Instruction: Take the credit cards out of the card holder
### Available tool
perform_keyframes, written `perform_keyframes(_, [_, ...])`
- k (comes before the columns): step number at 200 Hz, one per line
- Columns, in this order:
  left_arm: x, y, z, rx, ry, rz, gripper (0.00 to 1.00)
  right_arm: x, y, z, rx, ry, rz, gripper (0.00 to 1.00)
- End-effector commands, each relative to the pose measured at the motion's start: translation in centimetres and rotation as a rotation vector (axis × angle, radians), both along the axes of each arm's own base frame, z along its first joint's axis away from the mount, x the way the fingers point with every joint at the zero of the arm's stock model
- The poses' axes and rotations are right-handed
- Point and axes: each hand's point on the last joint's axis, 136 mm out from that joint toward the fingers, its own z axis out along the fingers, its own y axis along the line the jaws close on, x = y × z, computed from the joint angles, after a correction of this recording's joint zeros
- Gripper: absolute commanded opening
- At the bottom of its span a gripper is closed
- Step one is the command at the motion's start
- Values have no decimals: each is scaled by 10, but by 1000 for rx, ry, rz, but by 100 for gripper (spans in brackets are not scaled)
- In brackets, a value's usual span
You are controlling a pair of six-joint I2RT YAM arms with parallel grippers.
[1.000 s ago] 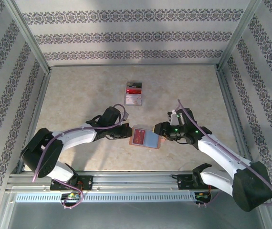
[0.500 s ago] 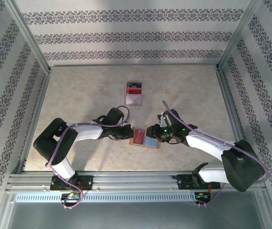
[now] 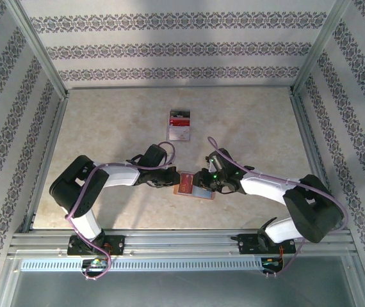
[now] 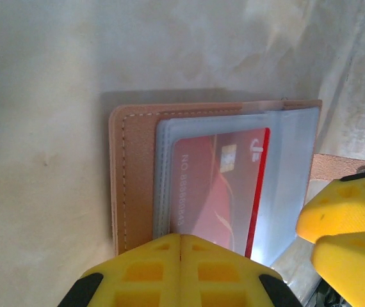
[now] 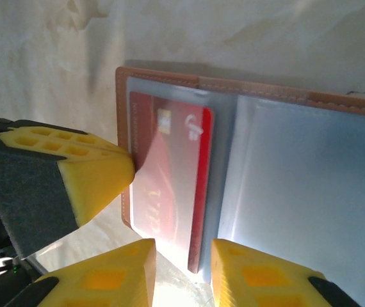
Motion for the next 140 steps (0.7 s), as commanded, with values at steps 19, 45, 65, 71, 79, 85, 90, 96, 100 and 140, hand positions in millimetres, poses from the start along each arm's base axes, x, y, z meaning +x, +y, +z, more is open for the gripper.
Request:
perform_keyframes(19, [7, 2, -8, 13, -4, 7, 0, 8, 11, -1, 25, -19, -19, 25])
perform_keyframes(45, [4, 4, -14, 19, 8, 11, 0, 7, 12, -4, 27, -20, -17, 23])
perform_keyframes(65, [2, 6, -16, 20, 13, 13, 0, 7, 11, -8, 19, -11, -22, 23])
perform_keyframes(71, [2, 6, -16, 22, 13, 14, 0, 6, 11, -9, 16, -7, -24, 23])
perform_keyframes(79, [2, 6, -17, 23, 14, 14, 0, 6, 9, -11, 8, -3, -32, 23])
perform_keyframes(85, [1, 7, -18, 27, 16, 15, 0, 6, 7, -11, 1, -4, -40, 23])
perform_keyframes(90, [1, 7, -18, 28, 17, 16, 0, 6, 6, -12, -5, -6, -44, 23])
perform_keyframes(96, [1, 8, -19, 30, 18, 17, 0, 6, 4, -12, -12, -8, -50, 23])
perform_keyframes(100, [1, 8, -19, 31, 19, 17, 0, 6, 3, -12, -15, -10, -53, 24])
perform_keyframes(140, [0, 9, -20, 37, 21, 17, 0, 4, 0, -16, -33, 0, -49, 27])
